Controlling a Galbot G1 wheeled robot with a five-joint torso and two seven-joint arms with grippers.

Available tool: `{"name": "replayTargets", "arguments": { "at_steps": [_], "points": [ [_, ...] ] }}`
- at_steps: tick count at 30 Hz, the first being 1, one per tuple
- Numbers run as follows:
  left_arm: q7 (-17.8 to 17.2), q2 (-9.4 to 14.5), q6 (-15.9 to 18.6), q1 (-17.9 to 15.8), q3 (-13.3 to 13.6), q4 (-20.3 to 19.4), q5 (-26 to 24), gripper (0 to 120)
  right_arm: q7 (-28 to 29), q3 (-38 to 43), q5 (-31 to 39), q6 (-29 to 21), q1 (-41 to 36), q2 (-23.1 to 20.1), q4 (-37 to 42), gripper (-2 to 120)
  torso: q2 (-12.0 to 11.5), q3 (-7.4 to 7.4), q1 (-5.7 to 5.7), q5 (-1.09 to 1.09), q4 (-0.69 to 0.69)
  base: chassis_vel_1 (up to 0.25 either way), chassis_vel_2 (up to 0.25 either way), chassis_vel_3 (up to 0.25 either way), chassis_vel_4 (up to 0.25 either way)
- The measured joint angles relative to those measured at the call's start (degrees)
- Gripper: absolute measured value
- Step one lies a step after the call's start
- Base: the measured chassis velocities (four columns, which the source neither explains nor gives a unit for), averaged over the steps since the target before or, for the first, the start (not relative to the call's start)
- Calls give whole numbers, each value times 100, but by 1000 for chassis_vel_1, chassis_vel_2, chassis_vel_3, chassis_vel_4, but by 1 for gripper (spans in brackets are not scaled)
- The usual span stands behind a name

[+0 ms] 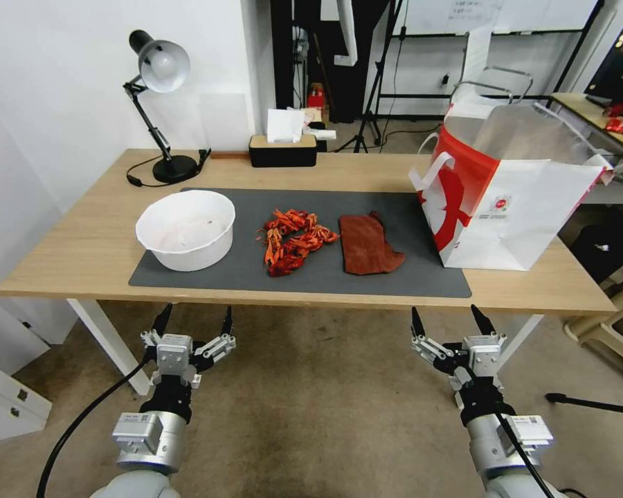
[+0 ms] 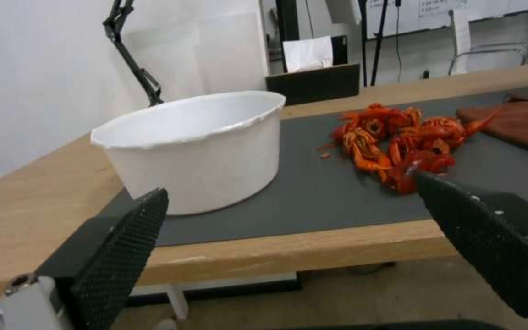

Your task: Sweep shrimp from table into container with towel, then put container into takeout bag.

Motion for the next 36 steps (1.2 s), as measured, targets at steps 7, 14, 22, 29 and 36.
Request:
{"name": "replayTargets", "arguments": {
  "at_steps": [7,14,22,29,36],
  "points": [
    [0,0,0,0,0,0,0,100,0,0,0,0,0,0,0,100,0,0,0,0,0,0,0,0,0],
    [0,0,0,0,0,0,0,100,0,0,0,0,0,0,0,100,0,0,1,0,0,0,0,0,0],
    [-2,2,9,-9,-5,0,-12,100,0,0,0,-2,0,0,0,100,0,0,1,0,0,0,0,0,0],
    [-386,162,716,-425,-217,-44,-525,100,-178,40,144,-368,153,-21,9,100,0,0,2,0,-1,0,0,0,0],
    [-856,397,1695,-921,-523,-167,-1264,100,-847,282,751,-1658,729,-160,115,100,0,1,4,7,0,0,0,0,0]
  ]
}}
